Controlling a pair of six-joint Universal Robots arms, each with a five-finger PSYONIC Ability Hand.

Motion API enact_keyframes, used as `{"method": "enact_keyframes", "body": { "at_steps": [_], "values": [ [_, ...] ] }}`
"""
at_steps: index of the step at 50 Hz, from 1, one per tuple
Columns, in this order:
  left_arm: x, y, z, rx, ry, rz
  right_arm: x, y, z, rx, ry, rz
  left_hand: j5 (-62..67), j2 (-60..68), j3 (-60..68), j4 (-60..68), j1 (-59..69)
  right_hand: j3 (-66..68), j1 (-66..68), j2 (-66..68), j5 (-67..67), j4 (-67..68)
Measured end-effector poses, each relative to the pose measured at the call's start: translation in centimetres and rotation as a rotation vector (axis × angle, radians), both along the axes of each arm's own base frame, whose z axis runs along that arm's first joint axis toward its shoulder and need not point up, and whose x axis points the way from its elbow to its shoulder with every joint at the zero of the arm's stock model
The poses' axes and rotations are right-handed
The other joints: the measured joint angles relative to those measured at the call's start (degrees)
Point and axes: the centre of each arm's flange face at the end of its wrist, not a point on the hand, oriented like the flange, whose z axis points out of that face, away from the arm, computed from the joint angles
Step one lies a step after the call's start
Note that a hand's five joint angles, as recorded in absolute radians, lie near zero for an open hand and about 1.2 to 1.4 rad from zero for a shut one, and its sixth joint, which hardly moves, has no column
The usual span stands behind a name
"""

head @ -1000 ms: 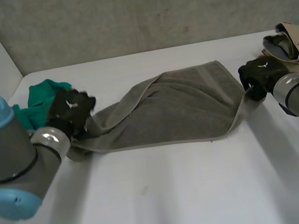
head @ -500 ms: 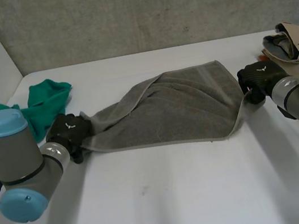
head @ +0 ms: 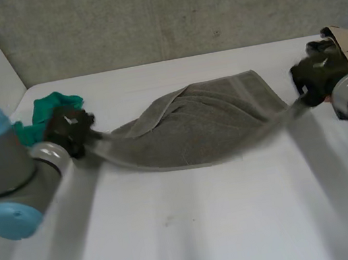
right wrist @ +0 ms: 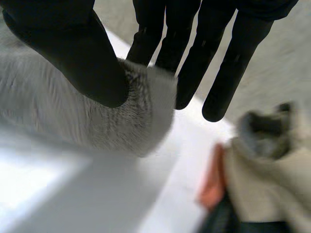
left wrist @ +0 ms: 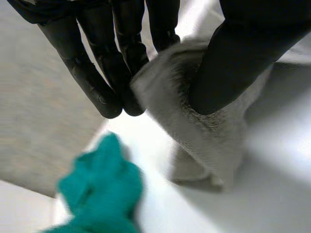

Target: Fold the laundry.

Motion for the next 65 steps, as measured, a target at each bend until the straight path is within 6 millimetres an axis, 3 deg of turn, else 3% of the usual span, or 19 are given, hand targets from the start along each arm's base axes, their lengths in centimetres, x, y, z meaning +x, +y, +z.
{"method": "enact_keyframes", "body": {
  "at_steps": [2, 3, 5, 9, 13, 16, 22, 29, 31, 36, 39, 43, 49, 52, 55, 58, 62, 63, 65],
  "values": [
    [1.0, 0.6, 3.7, -0.043, 0.082, 0.030, -1.0, 0.2, 2.7, -0.061, 0.022, -0.019, 0.00, 0.02, 0.00, 0.01, 0.00, 0.02, 0.00, 0.00, 0.00, 0.01],
    [1.2, 0.7, 4.6, -0.053, 0.102, 0.037, -1.1, 0.3, 3.1, -0.069, 0.025, -0.022, 0.00, 0.02, 0.00, 0.01, 0.00, 0.03, 0.00, 0.00, 0.00, 0.01],
    [2.5, 1.7, 8.7, -0.104, 0.199, 0.061, -2.1, 0.8, 6.6, -0.153, 0.041, -0.039, 0.00, 0.05, 0.00, 0.01, 0.00, 0.04, 0.00, 0.00, 0.00, 0.03],
    [4.2, 4.0, 14.8, -0.182, 0.340, 0.063, -3.3, 2.2, 12.5, -0.299, 0.042, -0.056, 0.00, 0.05, 0.00, 0.02, 0.00, 0.04, 0.00, 0.00, 0.00, 0.02],
    [5.2, 5.7, 18.5, -0.210, 0.416, 0.041, -3.5, 3.5, 16.1, -0.380, 0.019, -0.050, 0.00, 0.05, 0.00, 0.02, 0.00, 0.04, 0.00, 0.00, 0.60, 0.03],
    [5.6, 6.0, 19.7, -0.200, 0.438, 0.031, -3.4, 4.2, 17.8, -0.408, -0.008, -0.035, 0.00, 0.06, 0.00, 0.02, 0.00, 0.03, 0.00, 0.00, 0.63, 0.02],
    [5.6, 4.1, 19.1, -0.141, 0.426, 0.050, -3.1, 3.9, 18.3, -0.400, -0.046, -0.009, 0.00, 0.07, 0.09, 0.03, 0.00, 0.04, 0.00, 0.00, 0.63, 0.03],
    [4.3, -0.7, 14.4, -0.030, 0.346, 0.088, -2.3, 1.3, 14.9, -0.317, -0.048, 0.007, 0.00, 0.16, 0.16, 0.04, 0.00, 0.03, 0.00, 0.00, 0.63, 0.04],
    [3.5, -3.0, 12.2, -0.001, 0.311, 0.091, -1.6, -0.6, 12.4, -0.292, -0.042, 0.005, 0.00, 0.16, 0.16, 0.05, 0.00, 0.04, 0.00, 0.00, 0.63, 0.04],
    [2.1, -6.9, 11.0, -0.060, 0.312, 0.079, -0.2, -4.0, 10.6, -0.381, -0.050, -0.016, 0.00, 0.16, 0.16, 0.06, 0.00, 0.09, 0.00, 0.00, 0.63, 0.05],
    [1.5, -9.1, 12.5, -0.167, 0.373, 0.074, 0.6, -5.9, 11.4, -0.518, -0.084, -0.049, 0.00, 0.19, 0.19, 0.08, 0.00, 0.18, 0.00, 0.00, 0.63, 0.06],
    [1.7, -10.4, 18.0, -0.385, 0.555, 0.088, 0.6, -7.4, 15.0, -0.769, -0.199, -0.120, 0.00, 0.20, 0.20, 0.22, 0.00, 0.22, 0.00, 0.00, 0.63, 0.07],
    [3.1, -9.1, 25.7, -0.667, 0.862, 0.071, -0.8, -7.0, 20.3, -1.079, -0.415, -0.167, 0.00, 0.20, 0.20, 0.22, 0.00, 0.22, 0.00, 0.00, 0.64, 0.07],
    [3.2, -8.7, 26.6, -0.712, 0.919, 0.042, -0.9, -6.4, 20.8, -1.116, -0.455, -0.146, 0.00, 0.20, 0.20, 0.22, 0.00, 0.22, 0.00, 0.00, 0.64, 0.07],
    [2.8, -8.9, 25.4, -0.687, 0.912, 0.027, -0.5, -6.2, 19.9, -1.078, -0.446, -0.113, 0.00, 0.20, 0.20, 0.23, 0.00, 0.22, 0.00, 0.00, 0.63, 0.07],
    [2.3, -9.3, 22.6, -0.613, 0.870, 0.027, 0.2, -6.2, 17.6, -0.971, -0.411, -0.070, 0.00, 0.20, 0.20, 0.23, 0.00, 0.22, 0.00, 0.00, 0.89, 0.07],
    [1.9, -10.0, 17.9, -0.490, 0.805, 0.056, 0.8, -6.3, 14.7, -0.837, -0.369, -0.039, 0.00, 0.20, 0.21, 0.23, 0.00, 0.22, 0.00, 0.00, 0.92, 0.07],
    [1.9, -10.2, 15.7, -0.436, 0.775, 0.072, 1.2, -6.4, 12.4, -0.739, -0.340, -0.023, 0.00, 0.22, 0.22, 0.23, 0.00, 0.22, 0.00, 0.00, 0.91, 0.07],
    [1.9, -10.4, 13.2, -0.376, 0.737, 0.096, 1.5, -6.4, 10.3, -0.651, -0.313, -0.016, 0.00, 0.22, 0.22, 0.24, 0.00, 0.22, 0.00, 0.00, 0.92, 0.07]
  ]
}}
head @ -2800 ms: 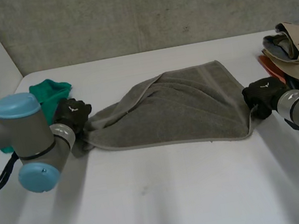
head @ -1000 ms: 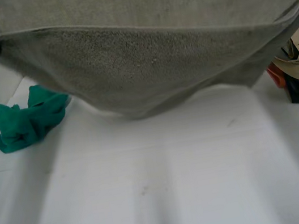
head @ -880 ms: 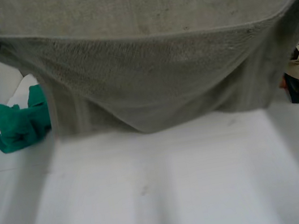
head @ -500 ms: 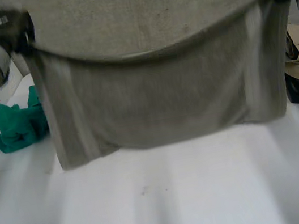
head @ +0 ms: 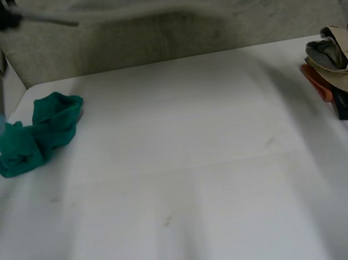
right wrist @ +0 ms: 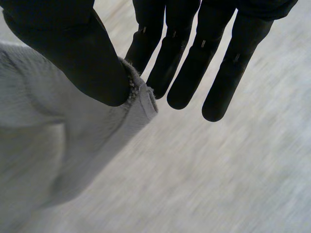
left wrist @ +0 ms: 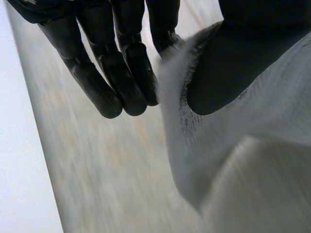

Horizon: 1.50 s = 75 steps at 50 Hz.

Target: Fold the laundry.

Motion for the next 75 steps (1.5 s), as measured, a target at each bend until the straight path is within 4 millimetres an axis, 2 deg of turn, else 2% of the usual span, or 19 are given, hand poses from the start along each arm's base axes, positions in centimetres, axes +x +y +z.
{"method": "enact_keyframes", "body": {
  "at_steps": [2, 5, 9, 11, 13, 19, 30, 33, 35, 41, 51, 63, 66, 67, 69, 70, 71, 73, 75],
  "values": [
    [0.1, -0.1, -3.5, 0.090, -0.050, 0.013, 0.2, 0.0, -2.8, 0.104, 0.039, 0.007, 0.00, 0.00, 0.01, 0.00, 0.00, 0.00, 0.00, 0.00, 0.01, 0.00],
    [0.4, 0.0, -7.5, 0.190, -0.118, 0.032, 0.2, 0.0, -6.1, 0.217, 0.093, 0.003, 0.00, 0.00, 0.01, 0.00, 0.00, 0.00, 0.00, 0.00, 0.00, 0.00],
    [1.0, 0.9, -11.8, 0.317, -0.221, 0.052, 0.0, 0.3, -10.3, 0.355, 0.185, -0.014, 0.00, 0.00, 0.01, 0.00, 0.00, 0.00, 0.00, 0.00, 0.00, 0.00],
    [1.2, 1.4, -13.0, 0.363, -0.263, 0.056, -0.1, 0.5, -11.5, 0.398, 0.220, -0.020, 0.00, 0.00, 0.01, 0.00, 0.00, 0.00, 0.00, 0.00, 0.00, 0.00],
    [1.6, 2.8, -14.7, 0.454, -0.347, 0.057, -0.4, 1.4, -13.6, 0.501, 0.308, -0.031, 0.00, 0.00, 0.01, 0.00, 0.00, 0.00, 0.00, 0.00, 0.00, 0.00],
    [2.9, 7.1, -15.8, 0.644, -0.570, 0.026, -1.5, 5.2, -15.6, 0.728, 0.504, -0.034, 0.00, 0.00, 0.01, 0.00, 0.00, 0.00, 0.00, 0.00, 0.00, 0.00],
    [7.5, 17.4, -14.8, 0.978, -0.923, -0.151, -6.8, 15.0, -13.6, 0.934, 0.980, 0.015, 0.00, 0.00, 0.01, 0.00, 0.00, 0.00, 0.01, 0.00, 0.00, 0.00],
    [7.7, 19.3, -14.3, 0.990, -0.985, -0.220, -7.4, 16.3, -13.5, 0.919, 1.064, 0.051, 0.00, 0.00, 0.01, 0.01, 0.00, 0.00, 0.02, 0.00, 0.09, 0.00],
    [7.7, 19.7, -14.0, 0.966, -1.008, -0.243, -7.4, 16.3, -13.5, 0.901, 1.068, 0.058, 0.00, 0.00, 0.00, 0.01, 0.00, 0.00, 0.02, 0.00, 0.33, 0.00],
    [6.5, 17.6, -13.0, 0.866, -0.981, -0.217, -6.3, 13.9, -13.4, 0.810, 0.957, 0.030, 0.00, 0.01, 0.00, 0.01, 0.00, 0.00, 0.02, 0.00, 0.61, 0.00],
    [4.4, 10.3, -11.9, 0.786, -0.808, -0.030, -2.1, 6.9, -12.7, 0.538, 0.673, -0.019, 0.00, 0.01, 0.01, 0.01, 0.00, 0.00, 0.02, 0.00, 0.81, 0.00],
    [2.7, 5.0, -13.6, 0.757, -0.760, 0.077, 2.0, 0.9, -14.4, 0.390, 0.597, -0.097, 0.00, 0.01, 0.01, 0.01, 0.00, 0.00, 0.02, 0.00, 0.82, 0.00],
    [2.0, 3.9, -14.2, 0.744, -0.749, 0.092, 2.6, -0.3, -15.2, 0.375, 0.598, -0.116, 0.00, 0.00, 0.01, 0.01, 0.00, -8.03, -6.66, -7.78, -7.36, -7.99],
    [1.7, 3.6, -14.4, 0.740, -0.744, 0.095, 3.1, -1.2, -16.1, 0.367, 0.602, -0.130, -10.13, -13.06, -12.68, -12.14, -12.32, -26.07, -26.38, -27.76, -25.85, -25.70],
    [1.2, 3.2, -14.6, 0.734, -0.733, 0.096, 3.6, -1.7, -16.8, 0.369, 0.607, -0.139, -28.23, -30.58, -29.86, -30.72, -33.94, -40.59, -40.15, -41.55, -41.17, -40.05],
    [1.1, 3.2, -14.7, 0.733, -0.730, 0.095, 3.6, -1.8, -16.9, 0.370, 0.607, -0.140, -30.68, -33.04, -32.31, -33.19, -36.87, -40.59, -40.15, -41.55, -41.17, -40.05],
    [0.7, 3.0, -14.8, 0.730, -0.718, 0.092, 4.0, -2.1, -17.4, 0.377, 0.611, -0.147, -45.40, -48.70, -47.12, -48.37, -52.17, -52.98, -51.34, -53.19, -52.87, -52.89],
    [0.2, 3.0, -14.6, 0.725, -0.698, 0.087, 4.1, -2.2, -17.8, 0.394, 0.611, -0.151, -52.52, -55.45, -54.97, -56.02, -56.49, -56.11, -52.88, -55.50, -55.12, -55.73],
    [-0.2, 3.2, -14.0, 0.715, -0.667, 0.082, 4.2, -2.1, -17.7, 0.425, 0.601, -0.146, -53.32, -56.71, -56.05, -57.22, -56.49, -56.48, -52.88, -55.51, -55.12, -56.05]
  ]
}}
